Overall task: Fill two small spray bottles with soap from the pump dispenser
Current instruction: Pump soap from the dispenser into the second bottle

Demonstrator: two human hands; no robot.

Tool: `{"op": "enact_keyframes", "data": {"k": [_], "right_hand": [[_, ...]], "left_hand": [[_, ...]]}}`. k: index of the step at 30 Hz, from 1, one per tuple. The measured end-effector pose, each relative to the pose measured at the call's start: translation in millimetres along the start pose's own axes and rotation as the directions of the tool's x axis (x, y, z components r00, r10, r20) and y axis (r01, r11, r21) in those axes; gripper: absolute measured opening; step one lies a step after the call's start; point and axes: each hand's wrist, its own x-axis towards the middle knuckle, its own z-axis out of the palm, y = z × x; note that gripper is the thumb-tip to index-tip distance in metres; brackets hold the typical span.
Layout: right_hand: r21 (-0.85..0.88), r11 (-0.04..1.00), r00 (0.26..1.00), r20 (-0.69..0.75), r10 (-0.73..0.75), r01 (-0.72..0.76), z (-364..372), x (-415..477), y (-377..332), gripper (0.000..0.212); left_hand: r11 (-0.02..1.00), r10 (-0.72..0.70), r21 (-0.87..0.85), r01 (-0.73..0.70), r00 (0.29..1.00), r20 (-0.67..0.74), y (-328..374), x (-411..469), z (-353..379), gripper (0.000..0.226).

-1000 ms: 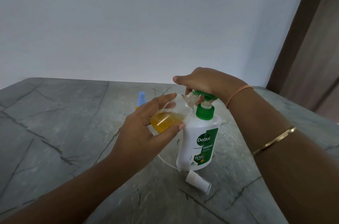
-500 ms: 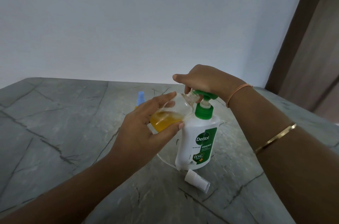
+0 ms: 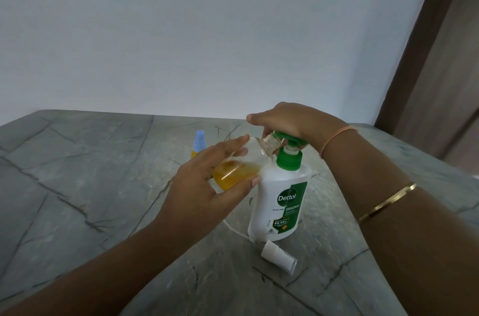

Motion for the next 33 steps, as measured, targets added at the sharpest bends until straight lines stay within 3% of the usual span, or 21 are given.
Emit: {"op": "enact_keyframes", "data": {"k": [9,22,33], "right_hand": [[-0.089,0.992,0.989,-0.108,-0.096,0.086,-3,8,-1,0.046],[-0.088,0.996,1.000,-0.005,-0.027,0.027,1,8,1,0.051],[-0.101,0.993,0.993,-0.087,-0.078,0.069,-3,10,0,0.051]], "left_hand": [[1.000,0.022,-0.014,-0.023,0.999,-0.027,3,3,-1,0.052],[1.000,0.010,-0.012,-0.010,1.000,0.005,-2,3,0,0.051],[1.000,0.027,-0.006,-0.027,1.000,0.000,1,5,-2,0.050]]}}
